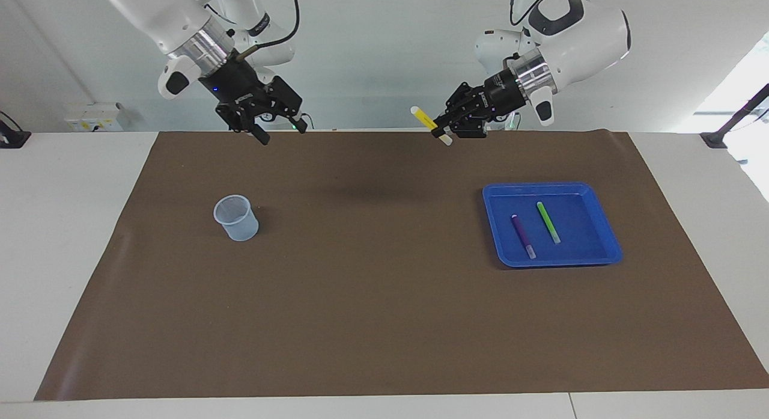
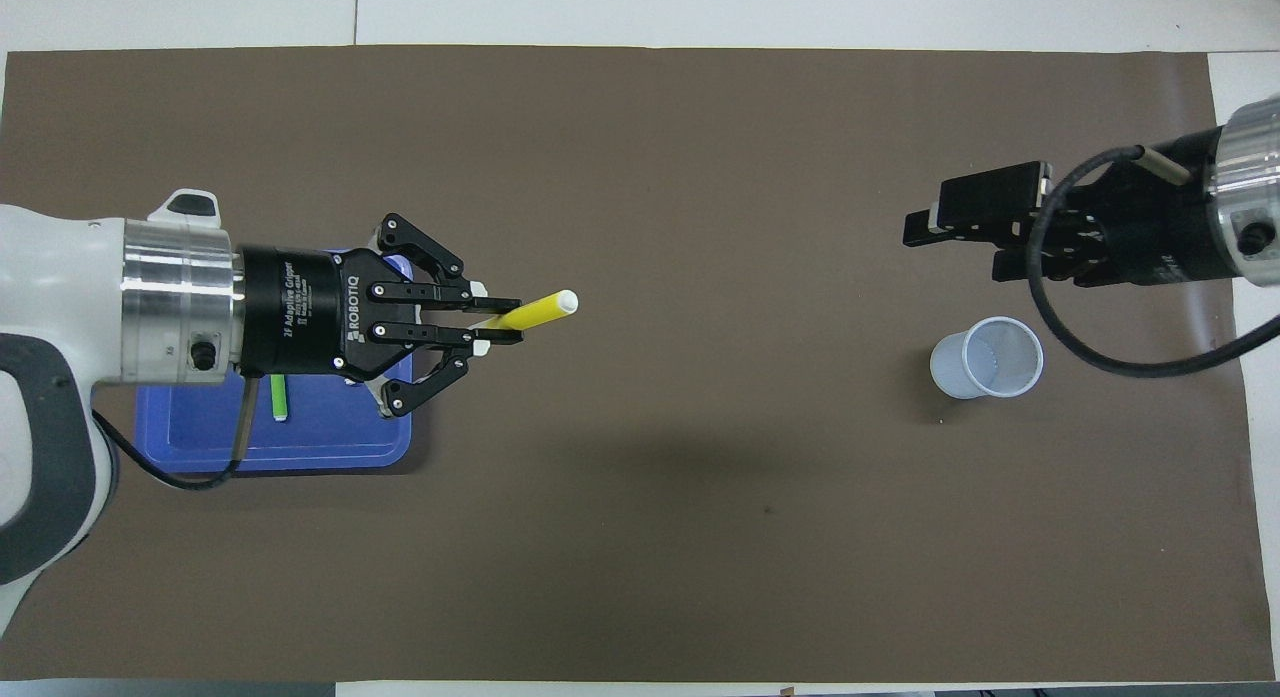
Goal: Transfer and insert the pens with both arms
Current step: 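Carry the yellow pen toward center while the right gripper reaches it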
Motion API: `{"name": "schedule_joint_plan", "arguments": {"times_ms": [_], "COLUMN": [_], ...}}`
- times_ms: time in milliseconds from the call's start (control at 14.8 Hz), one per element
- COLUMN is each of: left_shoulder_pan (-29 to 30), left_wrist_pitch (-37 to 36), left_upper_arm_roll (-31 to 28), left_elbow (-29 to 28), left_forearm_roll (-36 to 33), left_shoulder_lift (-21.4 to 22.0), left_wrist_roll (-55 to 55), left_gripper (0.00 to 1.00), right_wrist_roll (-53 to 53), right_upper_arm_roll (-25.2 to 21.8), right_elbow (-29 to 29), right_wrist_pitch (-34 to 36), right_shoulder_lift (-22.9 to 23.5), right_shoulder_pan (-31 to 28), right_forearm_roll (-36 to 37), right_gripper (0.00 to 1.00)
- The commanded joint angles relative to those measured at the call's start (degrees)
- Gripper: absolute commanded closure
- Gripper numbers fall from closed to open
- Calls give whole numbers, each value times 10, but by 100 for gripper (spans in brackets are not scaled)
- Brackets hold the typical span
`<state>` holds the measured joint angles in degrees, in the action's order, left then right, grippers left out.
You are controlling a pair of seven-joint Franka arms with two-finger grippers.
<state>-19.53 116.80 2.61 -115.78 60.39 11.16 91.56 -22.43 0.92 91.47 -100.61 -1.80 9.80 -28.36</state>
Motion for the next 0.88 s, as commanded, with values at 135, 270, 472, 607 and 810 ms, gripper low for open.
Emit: {"name": "schedule_joint_plan", "arguments": {"times_ms": [135, 270, 472, 607, 810], "left_shoulder_pan": [-74, -89, -89, -89, -89], "left_wrist_pitch": [133, 164, 180, 186, 192], "left_upper_arm_roll": [-6, -6, -4, -4, -4], "left_elbow": [-104, -109, -111, -111, -112], "left_forearm_roll": [44, 62, 81, 91, 104], "left_shoulder_lift": [62, 63, 63, 63, 63], "left_wrist_roll": [38, 44, 52, 52, 53], "left_gripper": [100, 100, 100, 100, 100], "right_wrist_roll": [-83, -105, -115, -114, -114], "right_upper_arm_roll": [0, 0, 0, 0, 0], "right_elbow": [6, 7, 8, 8, 1], "right_wrist_pitch": [-23, -38, -47, -63, -66], "right_shoulder_lift": [-3, -3, 0, 7, 8], "right_shoulder_pan": [56, 91, 119, 142, 155], "right_forearm_roll": [-6, -4, 14, 25, 30], "right_gripper": [0, 0, 0, 0, 0]}}
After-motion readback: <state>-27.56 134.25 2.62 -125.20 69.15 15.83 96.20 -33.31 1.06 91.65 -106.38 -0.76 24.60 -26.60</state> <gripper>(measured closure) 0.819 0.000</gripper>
